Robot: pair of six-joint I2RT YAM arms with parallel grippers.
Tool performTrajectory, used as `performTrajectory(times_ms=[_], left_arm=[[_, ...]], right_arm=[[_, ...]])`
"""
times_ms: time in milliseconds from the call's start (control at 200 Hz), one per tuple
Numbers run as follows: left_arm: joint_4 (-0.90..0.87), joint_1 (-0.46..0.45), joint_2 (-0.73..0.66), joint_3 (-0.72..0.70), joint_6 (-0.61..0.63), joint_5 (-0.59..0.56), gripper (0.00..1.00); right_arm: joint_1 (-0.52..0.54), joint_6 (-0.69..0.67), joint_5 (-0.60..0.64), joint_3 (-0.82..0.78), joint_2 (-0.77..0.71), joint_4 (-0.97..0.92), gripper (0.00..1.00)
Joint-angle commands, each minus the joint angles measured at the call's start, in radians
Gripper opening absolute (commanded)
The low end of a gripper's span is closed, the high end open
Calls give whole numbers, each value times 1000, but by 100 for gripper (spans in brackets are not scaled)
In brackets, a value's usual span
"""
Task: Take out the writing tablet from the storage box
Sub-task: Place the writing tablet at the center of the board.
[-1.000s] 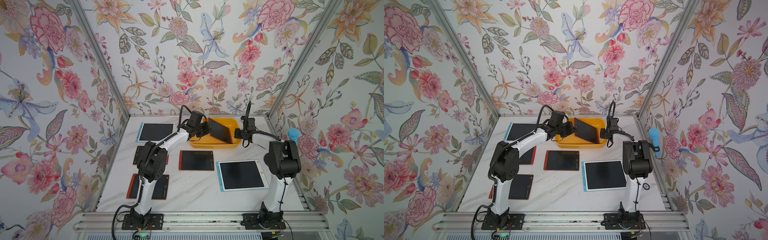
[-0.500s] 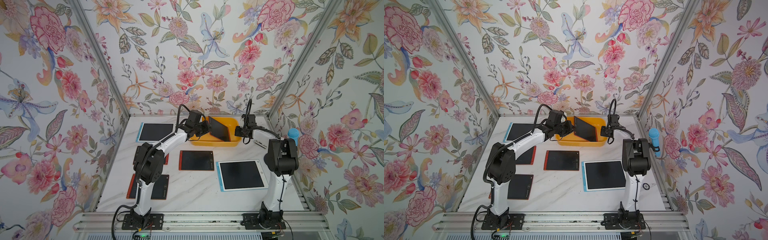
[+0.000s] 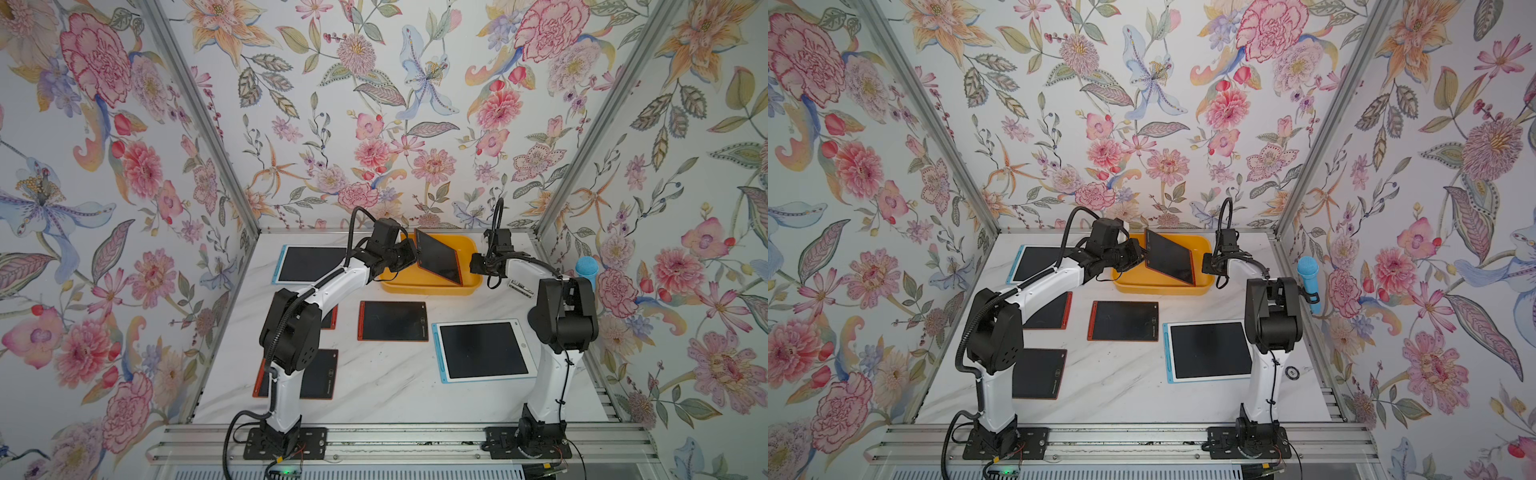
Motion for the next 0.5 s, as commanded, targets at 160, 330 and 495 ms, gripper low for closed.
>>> performTrajectory(times_ms=[160, 330, 495], left_arm=[[36, 10, -165, -56, -10, -4, 0], [49, 15, -259, -127, -25, 1, 0], [58, 22, -375, -238, -31, 10, 0]], right_arm=[[22, -9, 16, -40, -211, -11, 100], [53, 11, 14, -95, -321, -31, 100], [85, 42, 0, -185, -469, -42, 100]])
